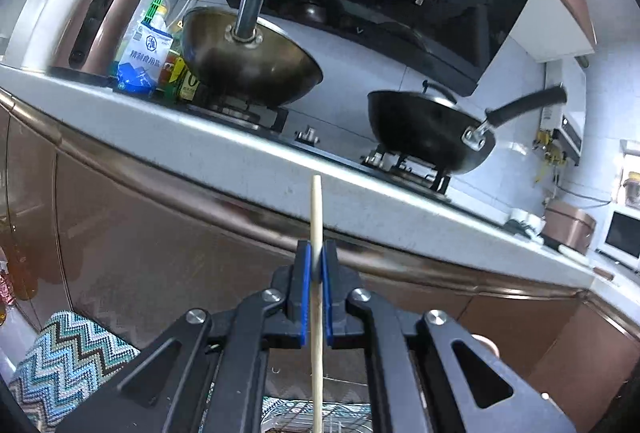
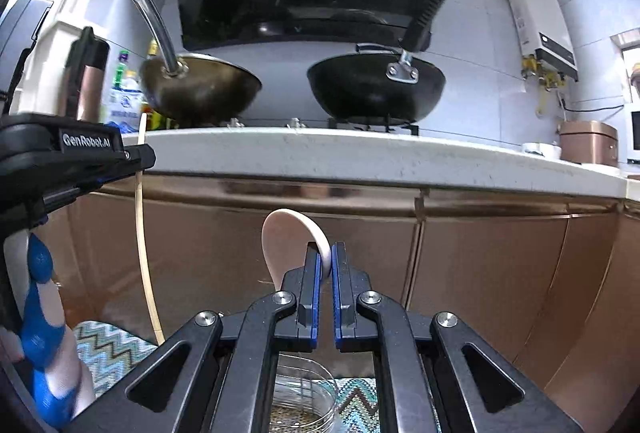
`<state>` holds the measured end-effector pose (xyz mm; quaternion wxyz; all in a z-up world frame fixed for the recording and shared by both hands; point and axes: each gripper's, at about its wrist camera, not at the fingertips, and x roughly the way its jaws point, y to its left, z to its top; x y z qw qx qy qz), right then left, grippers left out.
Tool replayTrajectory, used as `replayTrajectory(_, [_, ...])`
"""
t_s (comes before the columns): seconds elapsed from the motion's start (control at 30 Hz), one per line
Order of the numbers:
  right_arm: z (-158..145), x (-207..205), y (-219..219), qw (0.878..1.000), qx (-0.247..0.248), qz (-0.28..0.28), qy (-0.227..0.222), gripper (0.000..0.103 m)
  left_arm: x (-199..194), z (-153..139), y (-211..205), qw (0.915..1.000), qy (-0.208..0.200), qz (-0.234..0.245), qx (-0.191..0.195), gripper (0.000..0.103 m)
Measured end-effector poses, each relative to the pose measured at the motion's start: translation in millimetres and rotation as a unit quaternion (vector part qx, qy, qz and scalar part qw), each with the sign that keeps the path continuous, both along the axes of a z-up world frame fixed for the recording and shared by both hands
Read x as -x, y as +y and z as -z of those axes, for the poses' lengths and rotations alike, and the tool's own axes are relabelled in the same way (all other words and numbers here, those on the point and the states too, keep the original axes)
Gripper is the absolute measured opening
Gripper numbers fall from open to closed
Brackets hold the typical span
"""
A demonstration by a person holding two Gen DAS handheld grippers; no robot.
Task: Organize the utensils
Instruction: 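Drop the chopstick and spoon into the clear utensil holder, opening both tools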
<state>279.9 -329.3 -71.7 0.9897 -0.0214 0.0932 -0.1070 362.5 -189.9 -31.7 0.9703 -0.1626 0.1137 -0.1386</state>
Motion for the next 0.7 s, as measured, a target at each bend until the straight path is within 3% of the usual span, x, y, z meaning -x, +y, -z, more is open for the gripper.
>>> replayTrajectory(0.3, [37, -8, -2, 1.000, -0.002, 0.013, 0.003, 0.006, -11, 41, -14, 0.9998, 0.006, -0.011, -0.015, 0.006])
replayTrajectory(0.4, [44, -8, -3, 1.000, -0.008, 0.014, 0.005, 0.018, -7, 44, -16, 0.9996, 0.004, -0.011, -0.024, 0.007])
replayTrajectory(0.5, [41, -4, -3, 1.000, -0.011, 0.014, 0.004, 0.024, 0, 39, -11, 0.9997, 0.005, -0.007, -0.024, 0.009])
replayTrajectory(0.7, [13, 19, 0, 1.000, -0.005, 0.015, -0.012, 0.025, 31, 4, 7, 0.9992, -0.019, -0.006, -0.035, 0.012])
